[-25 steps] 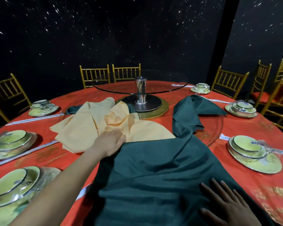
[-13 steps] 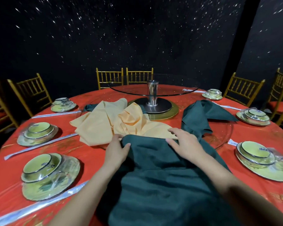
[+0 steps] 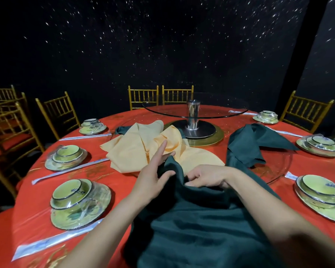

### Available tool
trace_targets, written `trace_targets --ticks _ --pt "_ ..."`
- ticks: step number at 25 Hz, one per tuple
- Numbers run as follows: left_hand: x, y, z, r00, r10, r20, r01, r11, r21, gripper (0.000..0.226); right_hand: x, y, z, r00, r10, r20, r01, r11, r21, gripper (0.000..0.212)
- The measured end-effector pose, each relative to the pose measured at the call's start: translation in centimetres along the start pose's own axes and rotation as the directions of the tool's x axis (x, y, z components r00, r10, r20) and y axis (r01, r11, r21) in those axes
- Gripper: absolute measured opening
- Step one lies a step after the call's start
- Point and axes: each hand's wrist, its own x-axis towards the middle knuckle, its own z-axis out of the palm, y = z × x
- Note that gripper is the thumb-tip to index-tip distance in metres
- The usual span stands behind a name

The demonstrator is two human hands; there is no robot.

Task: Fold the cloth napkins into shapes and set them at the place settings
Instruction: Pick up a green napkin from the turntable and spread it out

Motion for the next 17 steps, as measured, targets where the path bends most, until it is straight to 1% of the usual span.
trace_targets --ticks 1,2,3,4,5,6,7,8,9,10,11,12,13,14,15,16,17 --pt "-0.1 0.0 0.1 1.0 -0.007 -0.005 0.007 1.0 0.015 0.081 -0.3 -0.3 0.0 0.998 -0.021 -0.053 0.021 1.0 0.009 0.029" --pt "-0.1 0.0 0.1 0.999 -0.018 -0.027 0.019 0.999 0.037 0.079 -0.8 -0.7 -0.3 0.986 -0.049 -0.156 0.052 0.999 0.015 0.02" --pt "-0.2 -0.1 0.2 0.997 -0.041 -0.073 0.046 0.997 0.068 0.077 -1.0 -1.0 -0.8 0.952 -0.073 -0.298 0.091 0.995 0.049 0.015" --pt "-0.3 -0.3 0.2 0.989 -0.074 -0.131 0.087 0.991 0.1 0.076 -1.3 -1.2 -1.5 0.894 -0.073 -0.441 0.138 0.983 0.118 0.016" --pt "-0.3 -0.7 0.1 0.976 -0.118 -0.181 0.142 0.982 0.122 0.074 -1.6 -1.4 -2.3 0.828 -0.03 -0.559 0.191 0.954 0.231 0.018" --pt "-0.3 -1.0 0.0 0.962 -0.169 -0.213 0.202 0.969 0.145 0.072 -1.8 -1.5 -3.1 0.765 0.021 -0.644 0.244 0.915 0.32 0.02" --pt "-0.3 -1.2 -0.1 0.949 -0.208 -0.237 0.253 0.951 0.179 0.069 -1.7 -1.5 -3.7 0.704 0.061 -0.707 0.278 0.893 0.354 0.021" --pt "-0.3 -1.3 -0.1 0.938 -0.226 -0.264 0.284 0.936 0.208 0.066 -1.5 -1.5 -4.0 0.648 0.076 -0.758 0.284 0.899 0.333 0.022" --pt "-0.2 -1.4 -0.2 0.926 -0.223 -0.305 0.293 0.934 0.206 0.063 -1.0 -1.6 -4.2 0.587 0.066 -0.807 0.255 0.931 0.261 0.023" --pt "0.0 -1.2 -0.3 0.914 -0.198 -0.355 0.271 0.947 0.172 0.059 -0.5 -1.9 -4.3 0.507 0.003 -0.862 0.225 0.965 0.135 0.023" --pt "0.2 -1.1 -0.4 0.905 -0.137 -0.404 0.207 0.969 0.134 0.055 0.0 -2.1 -4.0 0.406 -0.107 -0.908 0.221 0.975 -0.017 0.022" --pt "0.4 -1.0 -0.4 0.901 -0.033 -0.433 0.102 0.985 0.137 0.05 0.4 -2.4 -3.7 0.294 -0.24 -0.925 0.245 0.955 -0.17 0.021" --pt "0.7 -1.3 -0.4 0.899 0.077 -0.431 0.003 0.983 0.182 0.047 1.1 -2.4 -3.4 0.199 -0.343 -0.918 0.266 0.92 -0.287 0.021" --pt "0.9 -1.9 -0.5 0.903 0.153 -0.403 -0.056 0.969 0.242 0.046 1.8 -2.2 -3.1 0.15 -0.407 -0.901 0.253 0.897 -0.363 0.02" --pt "1.1 -2.6 -0.5 0.92 0.169 -0.355 -0.059 0.952 0.299 0.046 2.7 -1.5 -2.8 0.177 -0.443 -0.879 0.196 0.891 -0.409 0.018" --pt "1.2 -3.6 -0.6 0.945 0.115 -0.306 -0.001 0.937 0.351 0.044 3.6 -0.8 -2.4 0.287 -0.434 -0.854 0.094 0.9 -0.426 0.019" --pt "1.3 -4.8 -0.5 0.964 0.015 -0.264 0.095 0.912 0.4 0.042 4.5 0.2 -1.7 0.456 -0.353 -0.817 -0.041 0.909 -0.416 0.022"
